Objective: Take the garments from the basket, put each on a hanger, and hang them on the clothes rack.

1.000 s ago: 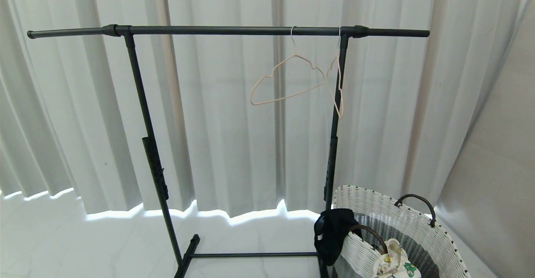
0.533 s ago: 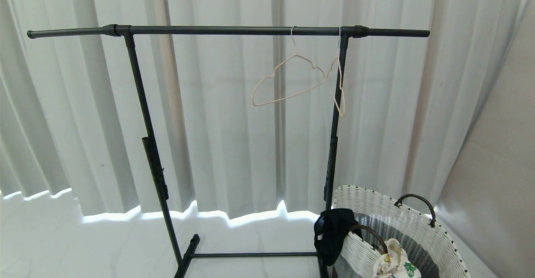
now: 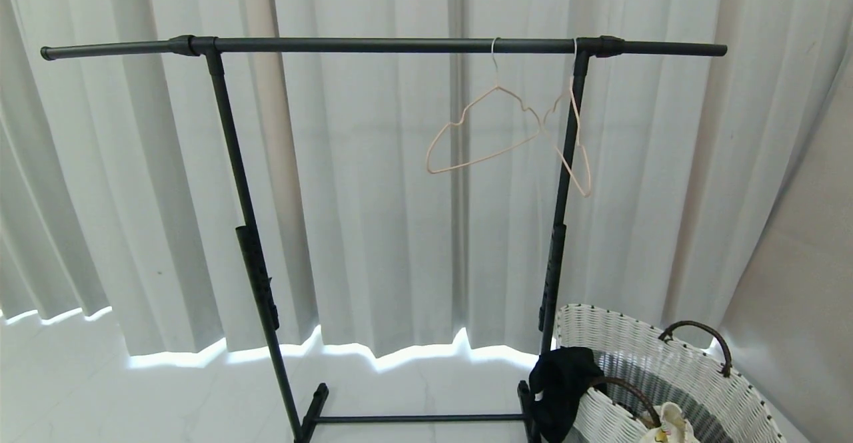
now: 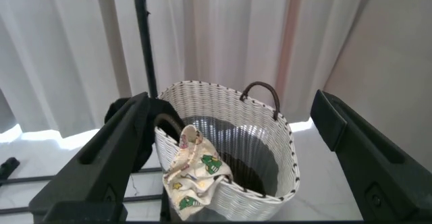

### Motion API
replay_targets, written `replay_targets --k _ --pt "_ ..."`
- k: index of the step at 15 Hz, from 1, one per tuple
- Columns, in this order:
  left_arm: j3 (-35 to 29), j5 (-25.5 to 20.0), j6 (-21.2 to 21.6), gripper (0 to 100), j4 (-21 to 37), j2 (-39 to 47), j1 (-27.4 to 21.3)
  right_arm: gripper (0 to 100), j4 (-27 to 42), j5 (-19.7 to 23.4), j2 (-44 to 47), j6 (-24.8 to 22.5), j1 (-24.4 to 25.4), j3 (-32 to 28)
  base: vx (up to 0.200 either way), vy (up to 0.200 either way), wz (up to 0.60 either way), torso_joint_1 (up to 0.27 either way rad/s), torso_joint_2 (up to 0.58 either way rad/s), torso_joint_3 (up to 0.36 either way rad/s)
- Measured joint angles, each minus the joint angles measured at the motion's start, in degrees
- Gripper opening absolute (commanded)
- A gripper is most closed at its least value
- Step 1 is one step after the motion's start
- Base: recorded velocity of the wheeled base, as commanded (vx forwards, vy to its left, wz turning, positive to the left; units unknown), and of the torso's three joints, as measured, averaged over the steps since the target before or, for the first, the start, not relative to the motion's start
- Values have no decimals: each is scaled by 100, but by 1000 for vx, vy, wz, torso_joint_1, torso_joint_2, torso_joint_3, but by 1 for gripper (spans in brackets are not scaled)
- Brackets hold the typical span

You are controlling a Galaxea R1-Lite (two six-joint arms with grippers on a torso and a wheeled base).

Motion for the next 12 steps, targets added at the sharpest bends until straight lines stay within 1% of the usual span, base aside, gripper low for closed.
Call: replay_targets --k 4,5,7,9,10,12 --pt "0 -2 22 100 5 0 0 100 -5 6 0 -79 -7 0 0 0 0 0 0 0" --pt "0 -5 15 100 5 0 -2 100 -5 9 0 -171 -7 0 0 0 0 0 0 0" --pt "0 -5 -13 100 2 0 2 100 -2 104 0 -657 -7 0 0 0 0 0 0 0" --pt "0 -5 -38 100 5 0 0 100 -41 286 2 -666 -7 -24 0 0 0 0 0 0" --pt "0 -5 -43 100 2 0 0 100 -5 438 30 -571 2 -193 0 0 0 0 0 0" --pt "0 -5 -44 100 2 0 -5 100 122 603 284 -456 82 -724 0 0 0 0 0 0"
